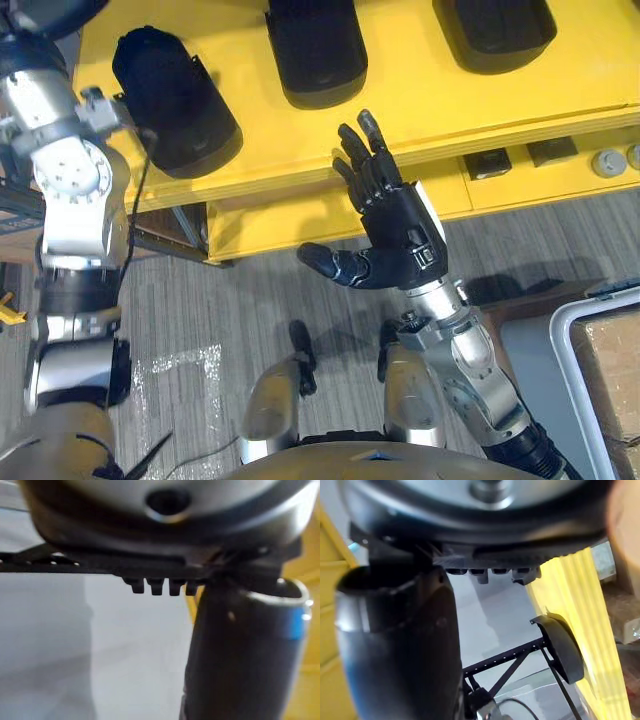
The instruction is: Walk over and take three plastic housings, then place them on the shelf
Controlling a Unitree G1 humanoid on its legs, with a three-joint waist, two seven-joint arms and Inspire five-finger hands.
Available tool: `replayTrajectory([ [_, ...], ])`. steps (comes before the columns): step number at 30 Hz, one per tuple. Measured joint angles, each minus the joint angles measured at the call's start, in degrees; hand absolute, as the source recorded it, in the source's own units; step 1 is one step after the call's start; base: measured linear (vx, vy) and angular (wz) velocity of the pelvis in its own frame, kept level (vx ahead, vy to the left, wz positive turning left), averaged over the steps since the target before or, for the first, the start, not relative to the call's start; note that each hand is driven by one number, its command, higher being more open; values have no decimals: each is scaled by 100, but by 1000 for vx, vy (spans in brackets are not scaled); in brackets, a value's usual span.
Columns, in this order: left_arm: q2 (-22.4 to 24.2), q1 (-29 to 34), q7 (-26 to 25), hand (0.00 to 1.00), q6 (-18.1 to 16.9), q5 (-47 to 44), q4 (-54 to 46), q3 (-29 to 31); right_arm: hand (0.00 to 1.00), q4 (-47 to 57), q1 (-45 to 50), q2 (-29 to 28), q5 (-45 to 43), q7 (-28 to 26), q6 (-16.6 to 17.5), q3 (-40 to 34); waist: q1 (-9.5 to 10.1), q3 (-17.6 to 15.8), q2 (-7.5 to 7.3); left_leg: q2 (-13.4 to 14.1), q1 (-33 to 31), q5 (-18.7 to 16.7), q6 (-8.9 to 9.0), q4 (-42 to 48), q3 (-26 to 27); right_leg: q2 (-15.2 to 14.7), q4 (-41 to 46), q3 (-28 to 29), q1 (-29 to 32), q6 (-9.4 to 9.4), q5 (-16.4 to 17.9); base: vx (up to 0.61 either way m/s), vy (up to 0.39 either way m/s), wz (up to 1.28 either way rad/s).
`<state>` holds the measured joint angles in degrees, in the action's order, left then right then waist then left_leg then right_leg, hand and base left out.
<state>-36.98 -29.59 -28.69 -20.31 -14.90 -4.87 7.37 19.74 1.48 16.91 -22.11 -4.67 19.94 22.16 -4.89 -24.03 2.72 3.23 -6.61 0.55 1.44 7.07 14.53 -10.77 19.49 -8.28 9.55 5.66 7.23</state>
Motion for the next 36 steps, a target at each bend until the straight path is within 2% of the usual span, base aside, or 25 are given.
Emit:
replayTrajectory([
  [1, 128, 236, 73, 100, -13, 3, -157, 35, 100, -85, 2, -2, 45, -4, 4, -46, -3, 76, -3, -10, 38, 16, -2, -54, -24, 2, -61, -34, -61, 8, -7, 74, 9, 18],
  [3, 850, 1268, 385, 100, -69, 1, -696, 96, 100, -413, 31, -7, 137, -106, 4, -254, 19, 429, 1, -44, 220, 54, 2, -237, -159, 18, -363, -193, -373, 28, -64, 104, 8, 26],
  [4, 1038, 1528, 467, 100, -70, -3, -813, 93, 100, -469, 39, -14, 134, -133, 4, -282, 22, 506, -1, -51, 266, 54, 2, -259, -204, 21, -448, -249, -478, 38, -78, 123, 10, 30],
  [5, 1408, 2036, 683, 100, -69, -23, -1023, 90, 100, -573, 56, -75, 128, -245, 3, -381, 67, 633, -10, -65, 388, 54, 2, -319, -286, 30, -622, -347, -700, 51, -101, 96, 7, 25],
  [6, 1592, 2270, 797, 100, -67, -20, -1121, 83, 100, -618, 67, -124, 126, -304, 2, -425, 97, 711, -12, -71, 428, 54, 3, -350, -326, 36, -709, -403, -798, 63, -117, 128, 9, 35],
  [7, 1964, 2805, 1068, 100, -68, -65, -1380, 28, 100, -677, 99, -229, 130, -380, 1, -570, 198, 883, -29, -81, 501, 54, 3, -400, -421, 52, -899, -526, -992, 74, -154, 100, 4, 35],
  [10, 2459, 3591, 1606, 100, -72, -500, -1686, -85, 100, -729, 111, -332, 384, -321, 0, -612, 370, 1078, -66, -95, 619, 54, 4, -458, -657, 64, -1131, -758, -1305, 79, -165, 57, -11, 38],
  [14, 3096, 4498, 1817, 100, -74, -838, -1696, -277, 100, -982, 25, -334, 613, -394, -62, -579, 590, 1289, -152, -160, 757, 68, 25, -529, -891, 76, -1324, -1036, -1651, 84, -179, 32, -14, 31],
  [18, 3334, 5030, 1956, 100, -61, -1473, -1513, -342, 100, -1216, -412, -238, 607, -584, -290, -570, 778, 1385, -310, -167, 728, 87, 46, -538, -1022, 97, -1385, -1192, -1721, 72, -205, -35, -19, 18],
  [23, 3390, 5402, 2206, 100, -49, -1484, -881, -583, 100, -1703, -1092, 102, 607, -694, -636, -265, 996, 1496, -501, -221, 685, 114, 28, -536, -1203, 87, -1467, -1354, -1825, 68, -244, -33, -1, 19],
  [26, 3383, 5481, 2289, 100, -50, -1380, -597, -676, 100, -1948, -1199, 144, 592, -737, -734, -234, 1120, 1510, -522, -249, 568, 155, 7, -532, -1247, 74, -1466, -1406, -1756, 35, -224, -36, 10, 17],
  [29, 3376, 5486, 2297, 100, -54, -1380, -440, -681, 100, -2042, -1205, 201, 585, -740, -848, -229, 1132, 1509, -528, -257, 451, 204, 0, -532, -1288, 72, -1466, -1470, -1675, 70, -274, -17, 6, 12],
  [36, 3363, 5481, 2287, 100, -66, -1379, -330, -899, 100, -2288, -1377, 315, 489, -680, -863, -142, 1140, 1503, -542, -240, 377, 219, -2, -537, -1244, 83, -1467, -1413, -1599, 75, -296, -1, 0, -3],
])
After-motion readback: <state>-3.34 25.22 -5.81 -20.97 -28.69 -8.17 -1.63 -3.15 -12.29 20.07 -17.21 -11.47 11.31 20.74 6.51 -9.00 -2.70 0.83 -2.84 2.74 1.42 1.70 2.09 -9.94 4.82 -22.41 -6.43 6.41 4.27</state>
